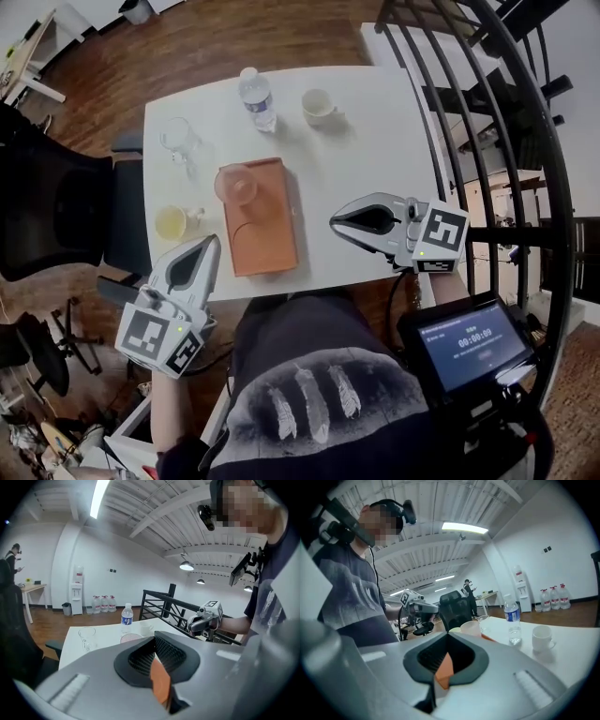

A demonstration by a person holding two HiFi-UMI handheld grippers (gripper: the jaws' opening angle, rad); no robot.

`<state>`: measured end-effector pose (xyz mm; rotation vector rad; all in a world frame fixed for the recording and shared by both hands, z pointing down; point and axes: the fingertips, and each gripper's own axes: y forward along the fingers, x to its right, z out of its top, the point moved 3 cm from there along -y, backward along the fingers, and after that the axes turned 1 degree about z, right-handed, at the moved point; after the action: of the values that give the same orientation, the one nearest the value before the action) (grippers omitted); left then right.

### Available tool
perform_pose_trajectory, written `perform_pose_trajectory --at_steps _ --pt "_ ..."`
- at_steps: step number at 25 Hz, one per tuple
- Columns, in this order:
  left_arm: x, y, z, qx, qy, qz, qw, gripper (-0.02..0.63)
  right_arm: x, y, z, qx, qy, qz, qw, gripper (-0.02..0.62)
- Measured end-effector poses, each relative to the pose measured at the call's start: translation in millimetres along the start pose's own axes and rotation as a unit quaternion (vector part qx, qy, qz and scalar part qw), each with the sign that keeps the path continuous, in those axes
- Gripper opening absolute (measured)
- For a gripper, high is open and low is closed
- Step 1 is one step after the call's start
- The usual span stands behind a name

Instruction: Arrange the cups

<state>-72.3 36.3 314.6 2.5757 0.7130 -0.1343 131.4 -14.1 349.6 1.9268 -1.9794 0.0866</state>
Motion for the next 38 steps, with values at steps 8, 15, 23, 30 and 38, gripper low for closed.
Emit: perform_pose_trajectory --at_steps 8,15,23,30,38 --pt "-44 -17 -16 -0.015 -0.016 0.0 0.9998 0.015 -14 52 7 -0.005 0.023 0.002 1.0 0.003" --pt "-66 -14 -33 -0.059 -0.012 -0.012 0.9981 0.015 -15 66 5 0.014 0.048 -0.022 0.998 0.003" --pt "-75 -8 -23 -0.061 0.032 -0.007 0.9976 0.015 -10 87 8 0.01 0.029 -0.031 0.999 0.003" --pt "-50 5 -14 -0.059 0.047 -0.018 0.997 0.015 -15 70 5 0.009 0.038 -0.033 0.999 0.003" --pt "-44 12 -12 -0.064 0.045 -0.018 0.9968 0.015 -9 68 -1 0.001 0.052 -0.017 0.999 0.003"
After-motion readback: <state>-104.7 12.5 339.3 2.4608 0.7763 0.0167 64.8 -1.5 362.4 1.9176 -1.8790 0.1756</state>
